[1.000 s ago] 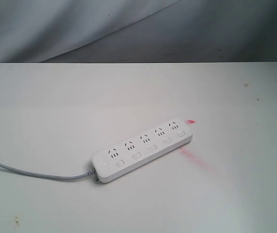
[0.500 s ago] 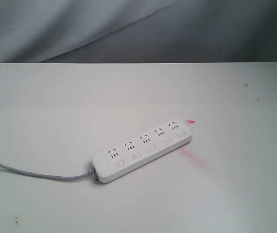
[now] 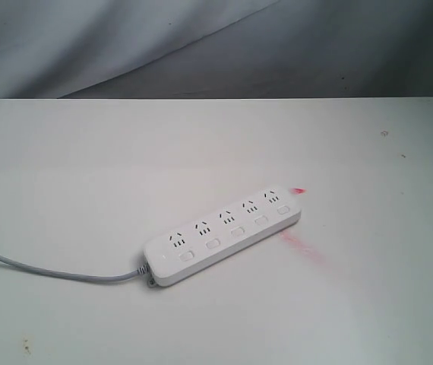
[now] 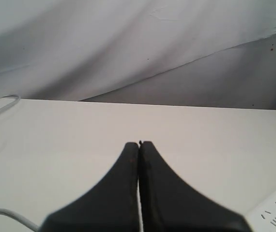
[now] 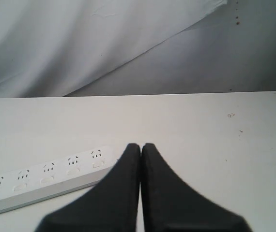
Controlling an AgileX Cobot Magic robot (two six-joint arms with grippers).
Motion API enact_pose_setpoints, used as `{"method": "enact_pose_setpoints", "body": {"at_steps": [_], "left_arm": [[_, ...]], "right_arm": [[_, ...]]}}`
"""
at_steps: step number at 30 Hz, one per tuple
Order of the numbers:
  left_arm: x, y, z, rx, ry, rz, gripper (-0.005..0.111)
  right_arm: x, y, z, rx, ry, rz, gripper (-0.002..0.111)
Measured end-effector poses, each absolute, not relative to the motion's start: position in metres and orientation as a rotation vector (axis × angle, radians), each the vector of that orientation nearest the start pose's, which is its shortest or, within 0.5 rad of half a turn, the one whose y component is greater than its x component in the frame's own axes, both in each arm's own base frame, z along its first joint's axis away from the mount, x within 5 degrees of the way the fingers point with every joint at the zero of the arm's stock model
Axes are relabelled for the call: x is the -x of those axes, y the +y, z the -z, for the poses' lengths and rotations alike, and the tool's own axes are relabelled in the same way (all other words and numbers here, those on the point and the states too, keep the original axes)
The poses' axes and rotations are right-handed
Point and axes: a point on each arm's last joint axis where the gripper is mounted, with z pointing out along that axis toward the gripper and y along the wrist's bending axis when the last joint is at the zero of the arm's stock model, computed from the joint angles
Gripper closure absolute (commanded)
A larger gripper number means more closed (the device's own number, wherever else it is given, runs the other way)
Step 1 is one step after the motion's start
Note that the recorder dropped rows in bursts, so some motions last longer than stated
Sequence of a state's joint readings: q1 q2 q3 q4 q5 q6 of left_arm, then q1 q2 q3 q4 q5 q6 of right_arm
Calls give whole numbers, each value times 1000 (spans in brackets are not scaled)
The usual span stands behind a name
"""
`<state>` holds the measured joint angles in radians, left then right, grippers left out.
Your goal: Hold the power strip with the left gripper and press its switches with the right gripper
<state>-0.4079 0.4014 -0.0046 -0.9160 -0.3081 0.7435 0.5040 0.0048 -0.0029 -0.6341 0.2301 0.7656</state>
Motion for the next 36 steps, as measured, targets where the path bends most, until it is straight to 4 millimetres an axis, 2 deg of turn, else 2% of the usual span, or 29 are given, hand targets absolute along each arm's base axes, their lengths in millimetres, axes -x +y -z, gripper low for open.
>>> {"method": "enact_pose_setpoints", "body": {"at_steps": [36], "left_arm": [[-90,-14,-204,-32,1678,197,107]], "right_arm": [[-55,16,-197,193,1674,-381,108]]}}
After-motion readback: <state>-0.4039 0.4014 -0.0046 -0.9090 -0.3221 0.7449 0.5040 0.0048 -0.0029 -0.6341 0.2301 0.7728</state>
